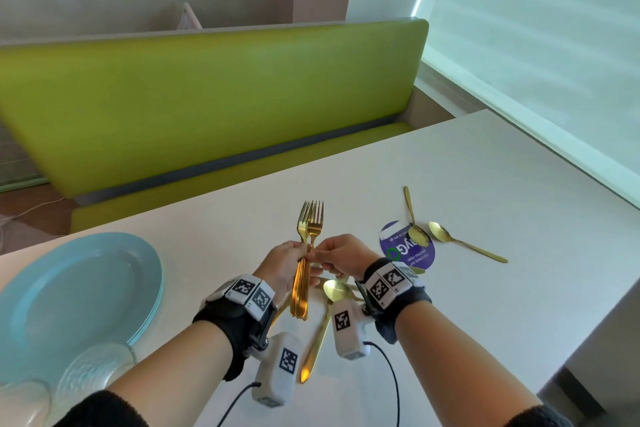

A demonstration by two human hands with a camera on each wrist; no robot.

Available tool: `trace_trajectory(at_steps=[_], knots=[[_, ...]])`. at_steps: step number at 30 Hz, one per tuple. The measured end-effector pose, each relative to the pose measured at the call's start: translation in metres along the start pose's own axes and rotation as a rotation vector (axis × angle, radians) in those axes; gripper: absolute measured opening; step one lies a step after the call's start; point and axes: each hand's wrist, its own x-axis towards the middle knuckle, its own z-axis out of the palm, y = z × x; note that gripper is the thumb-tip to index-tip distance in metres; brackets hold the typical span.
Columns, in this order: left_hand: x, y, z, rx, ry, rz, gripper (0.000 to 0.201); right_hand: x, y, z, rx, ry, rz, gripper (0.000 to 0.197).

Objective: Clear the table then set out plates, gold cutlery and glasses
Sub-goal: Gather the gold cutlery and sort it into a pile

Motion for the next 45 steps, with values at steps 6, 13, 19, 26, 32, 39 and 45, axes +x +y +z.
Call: trace_trajectory(at_steps=[6, 13, 19, 26, 32, 39, 45], knots=[[-0.005, -0.012, 0.01, 0.054, -0.028, -0.019, 0.019, -0.011, 0.017, 0.004, -0.048, 0.097, -0.005, 0.027], [-0.008, -0.021, 0.018, 0.141, -0.013, -0.037, 0.018, -0.022, 0.031, 0.0, -0.196, 0.127, -0.069, 0.018], [-0.007, -0.02, 0.014, 0.153, 0.054, -0.007, 0.016, -0.032, 0.043, -0.034, -0.328, 0.307, -0.033, 0.008], [-0.012, -0.023, 0.009, 0.091, 0.069, 0.005, 0.019, -0.034, 0.085, -0.024, -0.613, 0.308, 0.11, 0.018], [-0.017, -0.026, 0.009, 0.027, 0.097, -0.041, 0.021, -0.034, 0.093, -0.01, -0.698, 0.42, 0.139, 0.018], [-0.02, -0.024, 0.005, 0.004, 0.099, -0.048, 0.019, -0.037, 0.097, -0.007, -0.824, 0.42, 0.179, 0.023], [-0.02, -0.021, -0.001, 0.018, 0.103, -0.051, 0.017, -0.039, 0.08, -0.012, -0.531, 0.371, 0.169, 0.011]])
